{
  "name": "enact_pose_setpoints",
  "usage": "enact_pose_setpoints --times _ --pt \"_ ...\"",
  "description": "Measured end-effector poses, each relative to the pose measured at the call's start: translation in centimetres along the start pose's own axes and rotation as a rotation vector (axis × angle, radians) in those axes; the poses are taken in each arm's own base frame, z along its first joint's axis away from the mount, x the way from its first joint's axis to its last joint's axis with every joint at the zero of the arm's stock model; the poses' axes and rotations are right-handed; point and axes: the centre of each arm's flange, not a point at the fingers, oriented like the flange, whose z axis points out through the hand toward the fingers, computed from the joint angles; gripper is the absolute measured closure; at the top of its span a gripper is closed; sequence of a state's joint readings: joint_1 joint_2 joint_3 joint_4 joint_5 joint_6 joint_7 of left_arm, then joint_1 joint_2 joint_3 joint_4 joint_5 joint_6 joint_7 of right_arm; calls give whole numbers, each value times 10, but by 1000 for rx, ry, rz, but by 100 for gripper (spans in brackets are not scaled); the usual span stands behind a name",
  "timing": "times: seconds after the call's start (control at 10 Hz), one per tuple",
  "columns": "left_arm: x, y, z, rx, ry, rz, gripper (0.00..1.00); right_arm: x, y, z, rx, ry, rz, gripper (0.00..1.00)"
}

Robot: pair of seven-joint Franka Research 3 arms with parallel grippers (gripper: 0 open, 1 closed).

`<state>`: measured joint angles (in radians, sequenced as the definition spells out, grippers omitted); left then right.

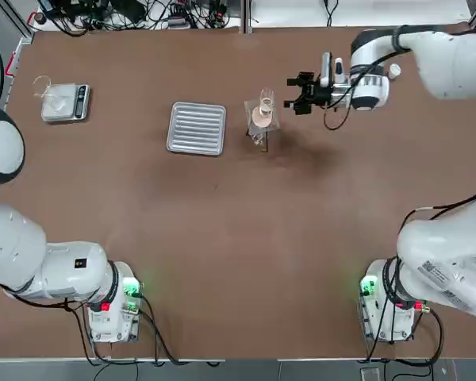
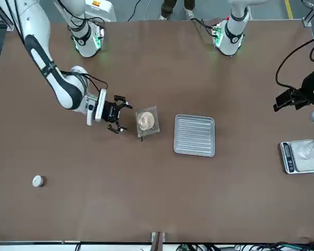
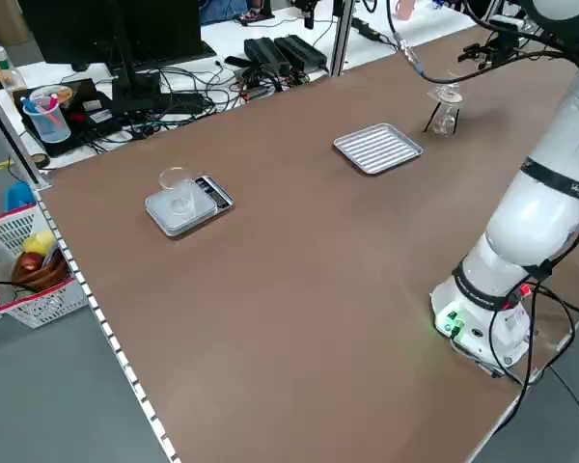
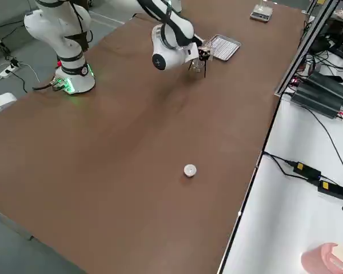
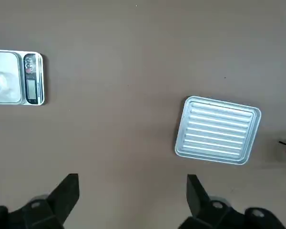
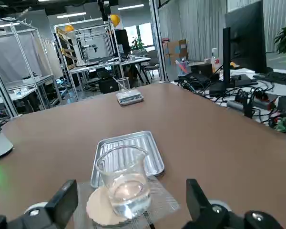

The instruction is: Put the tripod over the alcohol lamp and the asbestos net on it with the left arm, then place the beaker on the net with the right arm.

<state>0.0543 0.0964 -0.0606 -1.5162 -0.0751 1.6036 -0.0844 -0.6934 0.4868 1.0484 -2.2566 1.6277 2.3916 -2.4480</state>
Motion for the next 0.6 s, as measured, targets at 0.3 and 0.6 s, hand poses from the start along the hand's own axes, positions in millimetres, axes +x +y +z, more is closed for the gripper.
enact_pose_setpoints --times 0.3,0.6 --pt "0 0 0 0 -1 1 0 11 28 -52 -99 -134 -122 0" --pt "0 1 0 0 -1 1 0 56 70 -81 -195 -287 -184 0"
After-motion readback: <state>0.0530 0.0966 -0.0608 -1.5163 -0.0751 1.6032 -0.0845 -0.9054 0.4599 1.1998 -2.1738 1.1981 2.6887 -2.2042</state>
